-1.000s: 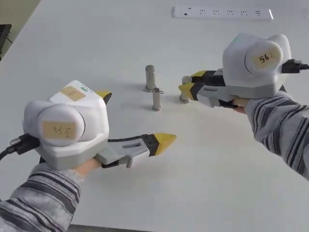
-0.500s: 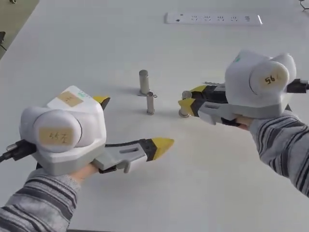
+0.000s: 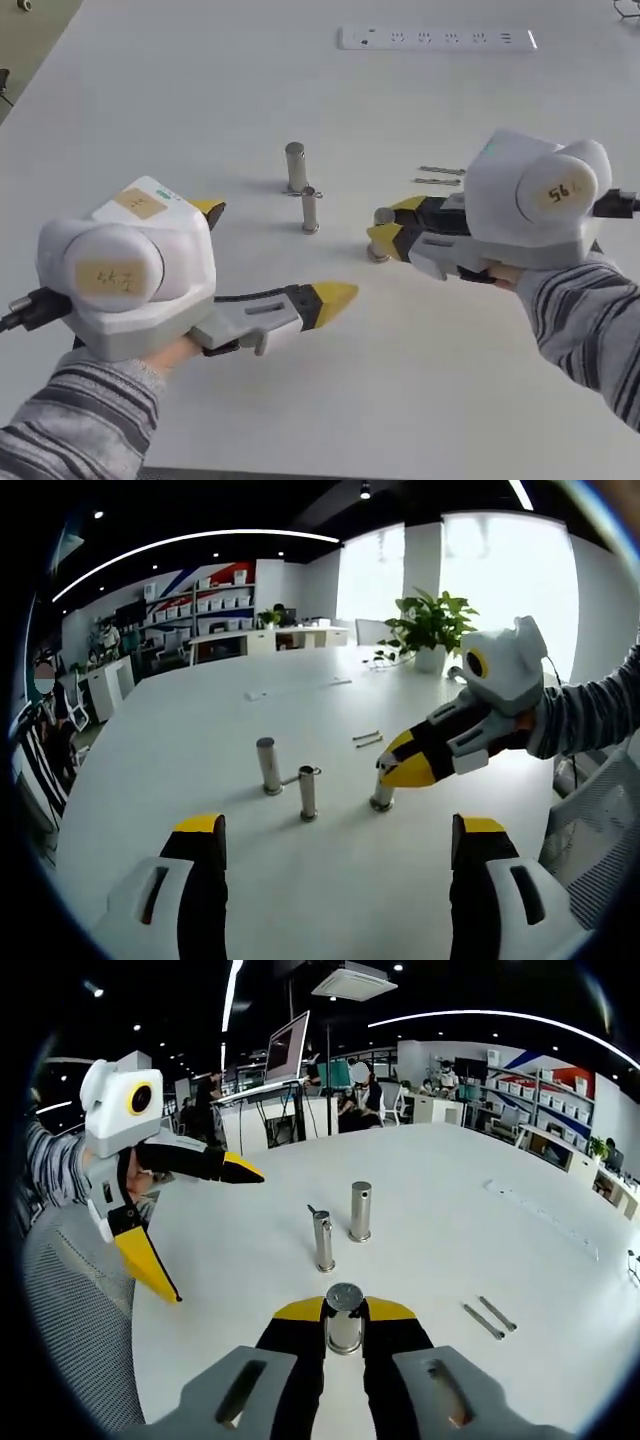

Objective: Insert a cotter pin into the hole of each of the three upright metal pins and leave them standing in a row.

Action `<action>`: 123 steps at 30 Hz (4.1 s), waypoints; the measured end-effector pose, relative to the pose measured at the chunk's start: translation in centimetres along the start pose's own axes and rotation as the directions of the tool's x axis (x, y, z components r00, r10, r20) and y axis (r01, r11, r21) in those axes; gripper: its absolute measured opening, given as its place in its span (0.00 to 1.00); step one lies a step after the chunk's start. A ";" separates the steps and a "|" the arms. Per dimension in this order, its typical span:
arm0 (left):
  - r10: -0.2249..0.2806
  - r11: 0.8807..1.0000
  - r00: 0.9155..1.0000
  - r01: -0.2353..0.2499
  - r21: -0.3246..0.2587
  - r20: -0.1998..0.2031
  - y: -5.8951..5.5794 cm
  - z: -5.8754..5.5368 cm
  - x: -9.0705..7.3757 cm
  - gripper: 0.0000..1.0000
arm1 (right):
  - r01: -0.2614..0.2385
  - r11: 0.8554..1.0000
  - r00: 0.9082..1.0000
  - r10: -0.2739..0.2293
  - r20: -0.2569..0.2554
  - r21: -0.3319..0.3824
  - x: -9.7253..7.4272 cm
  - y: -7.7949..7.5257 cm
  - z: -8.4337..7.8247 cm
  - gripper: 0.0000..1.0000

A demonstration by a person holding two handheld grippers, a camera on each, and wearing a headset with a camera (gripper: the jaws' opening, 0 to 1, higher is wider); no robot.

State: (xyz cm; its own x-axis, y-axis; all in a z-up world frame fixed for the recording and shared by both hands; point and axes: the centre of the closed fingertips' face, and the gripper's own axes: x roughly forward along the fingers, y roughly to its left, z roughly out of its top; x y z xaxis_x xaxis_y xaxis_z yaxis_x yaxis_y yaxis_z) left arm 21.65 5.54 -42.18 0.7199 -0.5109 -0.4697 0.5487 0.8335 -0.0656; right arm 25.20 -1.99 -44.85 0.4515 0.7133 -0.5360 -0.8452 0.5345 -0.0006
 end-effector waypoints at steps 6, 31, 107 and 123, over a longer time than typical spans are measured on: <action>-0.002 1.000 1.000 0.002 0.003 -0.002 -0.2 0.1 0.0 0.92 | -0.007 1.000 1.000 0.007 0.012 -0.016 -0.1 -0.2 -0.3 0.08; -0.017 1.000 1.000 0.017 -0.006 -0.012 -0.8 -0.2 -0.1 0.93 | -0.067 0.997 0.998 0.067 -0.006 -0.045 -2.7 -0.7 0.6 0.25; -0.010 1.000 0.998 0.008 -0.029 -0.067 0.3 -1.8 -0.2 0.80 | -0.281 0.916 0.815 0.071 -0.575 -0.285 0.8 -12.9 -5.5 0.00; -0.018 1.000 0.997 0.018 0.000 -0.076 0.1 -1.1 -0.4 0.76 | -0.172 0.938 0.904 0.029 -0.427 -0.300 0.1 -12.3 -4.3 0.00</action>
State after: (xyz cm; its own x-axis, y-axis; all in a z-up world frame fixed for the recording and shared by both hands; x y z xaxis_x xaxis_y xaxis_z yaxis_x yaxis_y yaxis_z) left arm 21.02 6.05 -42.95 0.6756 -0.5082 -0.5341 0.5615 0.8242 -0.0739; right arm 34.42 -10.39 -48.51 0.2612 0.4667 -0.8450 -0.9565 0.2432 -0.1613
